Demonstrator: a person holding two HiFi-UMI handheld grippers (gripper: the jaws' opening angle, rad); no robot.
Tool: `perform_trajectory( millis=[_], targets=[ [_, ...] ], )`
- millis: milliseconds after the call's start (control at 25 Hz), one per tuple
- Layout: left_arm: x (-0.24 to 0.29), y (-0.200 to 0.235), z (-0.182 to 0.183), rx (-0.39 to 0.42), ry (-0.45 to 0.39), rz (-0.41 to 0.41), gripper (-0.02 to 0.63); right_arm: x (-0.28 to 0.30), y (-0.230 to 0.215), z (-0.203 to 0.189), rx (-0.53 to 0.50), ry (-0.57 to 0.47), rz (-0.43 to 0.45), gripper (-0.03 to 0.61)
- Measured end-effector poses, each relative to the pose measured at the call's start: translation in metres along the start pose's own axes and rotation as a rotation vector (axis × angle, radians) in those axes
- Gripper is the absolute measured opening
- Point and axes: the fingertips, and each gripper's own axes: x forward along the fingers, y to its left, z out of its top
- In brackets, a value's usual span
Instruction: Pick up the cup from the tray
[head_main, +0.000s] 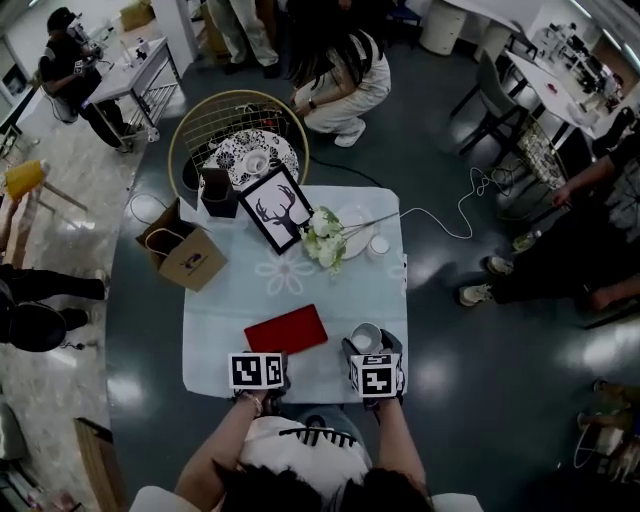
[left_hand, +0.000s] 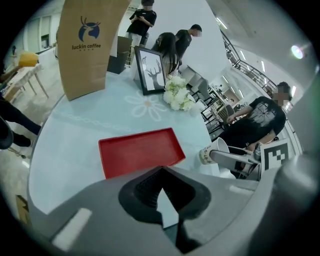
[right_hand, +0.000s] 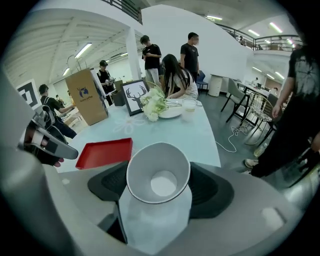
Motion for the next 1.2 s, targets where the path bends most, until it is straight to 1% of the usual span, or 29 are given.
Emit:
perform_trajectory(
  millis=[200,360,400,440,480,640,760,800,920,1040,1120,1200],
  targets=[
    [-0.001,0.004,0.0,-0.011,-0.005,0.016,0.0,0.006,-0.004,-0.011,-0.021,0.017,-0.005,0.394],
    [-0.001,0.002,-0.001,-0.01,0.001,0.015,0.0,0.004,-0.005,-0.01,-0.011,-0.008,-0.008,0.4],
    [-0.001,0.001,-0.002,-0.009,0.005,0.011,0.0,0.003,-0.004,-0.009,-0.009,-0.013,0.002,0.404],
    [0.0,-0.001,-0.003,-0.006,0.01,0.008,0.0,0.003,-0.003,-0.009,-0.003,-0.019,0.012,0.436],
    [0.0,-0.002,-0.004,-0.004,0.012,0.006,0.0,0.002,-0.003,-0.008,0.008,-0.027,0.018,0.467],
    [-0.001,-0.006,-0.006,0.002,0.008,0.008,0.0,-0.011,-0.008,0.004,0.022,-0.076,0.011,0.471],
    [-0.003,-0.007,-0.004,0.004,-0.008,0.007,0.0,-0.026,-0.011,0.018,0.023,-0.143,0.001,0.47],
    [-0.003,-0.009,-0.003,0.007,-0.013,0.002,0.0,-0.031,-0.011,0.022,0.022,-0.165,0.003,0.457],
    [-0.006,-0.017,-0.002,0.02,-0.024,-0.019,0.0,-0.043,-0.012,0.023,0.024,-0.201,-0.005,0.386],
    [-0.011,-0.022,0.0,0.043,-0.046,-0.022,0.0,-0.055,-0.014,0.021,0.044,-0.218,-0.019,0.358],
    [-0.014,-0.023,0.0,0.045,-0.059,-0.021,0.0,-0.061,-0.014,0.02,0.048,-0.225,-0.026,0.34],
    [-0.016,-0.026,-0.001,0.037,-0.069,-0.027,0.0,-0.067,-0.016,0.017,0.054,-0.227,-0.043,0.285]
  ],
)
